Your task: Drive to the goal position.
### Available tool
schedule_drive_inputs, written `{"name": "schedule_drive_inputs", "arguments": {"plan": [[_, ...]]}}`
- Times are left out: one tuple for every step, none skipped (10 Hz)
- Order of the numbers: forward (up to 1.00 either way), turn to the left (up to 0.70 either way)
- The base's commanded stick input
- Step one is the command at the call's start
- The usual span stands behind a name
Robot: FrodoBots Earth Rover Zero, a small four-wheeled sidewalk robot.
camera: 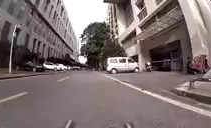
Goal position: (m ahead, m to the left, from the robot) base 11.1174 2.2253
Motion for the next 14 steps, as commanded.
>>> {"name": "schedule_drive_inputs", "arguments": {"plan": [[0.70, 0.00], [0.70, 0.00], [0.70, 0.00], [0.70, 0.00], [0.70, 0.00], [0.70, 0.00], [0.70, 0.00], [0.70, 0.00], [0.70, 0.00], [0.70, 0.00], [0.70, 0.00], [0.70, 0.00], [0.70, 0.00], [0.70, 0.00]]}}
